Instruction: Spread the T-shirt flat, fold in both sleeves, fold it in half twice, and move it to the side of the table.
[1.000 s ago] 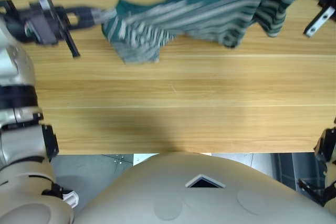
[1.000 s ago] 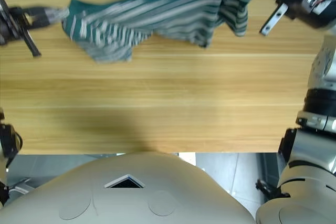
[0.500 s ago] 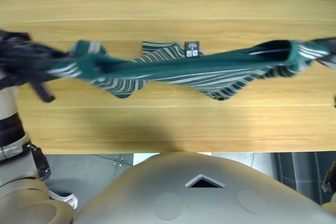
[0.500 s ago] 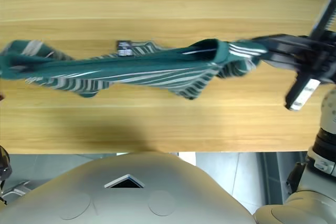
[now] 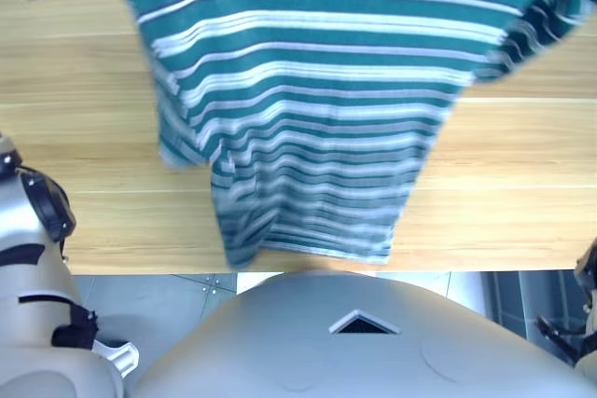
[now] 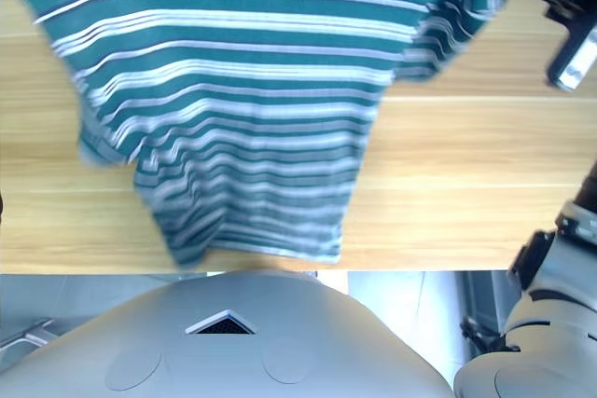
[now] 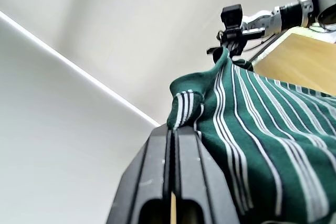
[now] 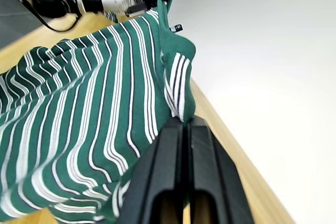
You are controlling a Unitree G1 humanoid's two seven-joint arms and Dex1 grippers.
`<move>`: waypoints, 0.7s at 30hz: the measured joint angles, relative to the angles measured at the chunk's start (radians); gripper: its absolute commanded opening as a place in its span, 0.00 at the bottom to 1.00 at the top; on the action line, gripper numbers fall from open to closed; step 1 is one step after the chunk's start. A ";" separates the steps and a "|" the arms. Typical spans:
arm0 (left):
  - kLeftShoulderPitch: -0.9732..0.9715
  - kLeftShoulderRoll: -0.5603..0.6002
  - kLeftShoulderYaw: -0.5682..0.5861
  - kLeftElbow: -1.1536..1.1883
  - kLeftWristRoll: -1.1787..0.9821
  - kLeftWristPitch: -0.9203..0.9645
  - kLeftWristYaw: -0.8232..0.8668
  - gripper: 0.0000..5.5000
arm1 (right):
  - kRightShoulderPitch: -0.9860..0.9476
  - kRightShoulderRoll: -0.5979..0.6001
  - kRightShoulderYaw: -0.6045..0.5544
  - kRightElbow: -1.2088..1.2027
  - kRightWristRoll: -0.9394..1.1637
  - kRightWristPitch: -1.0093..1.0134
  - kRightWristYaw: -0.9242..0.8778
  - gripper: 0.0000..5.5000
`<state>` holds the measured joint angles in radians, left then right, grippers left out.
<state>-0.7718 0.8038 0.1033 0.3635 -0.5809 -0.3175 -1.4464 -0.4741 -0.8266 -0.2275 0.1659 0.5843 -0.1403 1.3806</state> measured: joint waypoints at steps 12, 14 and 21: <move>-0.592 -0.236 -0.352 0.827 0.666 0.055 0.931 0.01 | -0.803 0.230 0.459 0.931 -0.773 -0.050 -0.967 0.00; -0.696 -0.246 -0.316 0.870 0.672 0.027 1.078 0.01 | -0.907 0.229 0.455 0.989 -0.805 -0.090 -1.128 0.00; -0.607 -0.201 -0.314 0.897 0.820 -0.324 1.329 0.01 | -0.865 0.156 0.441 1.057 -0.887 -0.400 -1.352 0.00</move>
<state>-1.3789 0.6031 -0.2105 1.2604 0.2389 -0.6415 -0.1172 -1.3394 -0.6702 0.2140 1.2232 -0.3024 -0.5403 0.0281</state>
